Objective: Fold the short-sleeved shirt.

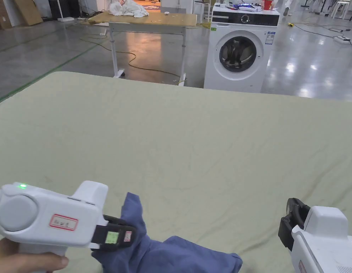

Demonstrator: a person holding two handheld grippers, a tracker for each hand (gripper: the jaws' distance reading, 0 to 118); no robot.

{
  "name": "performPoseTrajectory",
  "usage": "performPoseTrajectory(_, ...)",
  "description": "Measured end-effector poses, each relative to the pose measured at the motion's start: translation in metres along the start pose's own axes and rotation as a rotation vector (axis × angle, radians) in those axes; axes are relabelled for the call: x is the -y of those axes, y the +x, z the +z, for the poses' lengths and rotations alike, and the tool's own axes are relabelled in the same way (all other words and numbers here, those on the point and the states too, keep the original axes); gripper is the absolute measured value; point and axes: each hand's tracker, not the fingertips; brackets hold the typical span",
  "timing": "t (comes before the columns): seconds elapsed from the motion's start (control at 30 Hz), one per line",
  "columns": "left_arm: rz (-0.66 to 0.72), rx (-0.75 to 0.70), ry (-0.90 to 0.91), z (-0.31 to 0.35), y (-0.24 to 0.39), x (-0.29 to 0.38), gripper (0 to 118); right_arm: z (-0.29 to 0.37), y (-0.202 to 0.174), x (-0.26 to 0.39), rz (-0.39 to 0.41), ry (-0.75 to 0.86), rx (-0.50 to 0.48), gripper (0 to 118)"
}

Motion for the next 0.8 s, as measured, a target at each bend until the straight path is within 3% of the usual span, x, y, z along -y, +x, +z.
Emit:
performPoseTrajectory(0.43,-0.039,0.128,-0.061,-0.075,0.064,-0.008,9,0.007,0.013,0.008,-0.009,-0.022,0.028,1)
performPoseTrajectory(0.8,-0.044,0.141,-0.145,-0.142,0.086,0.012,11,0.006,0.017,0.015,-0.013,-0.043,0.037,1)
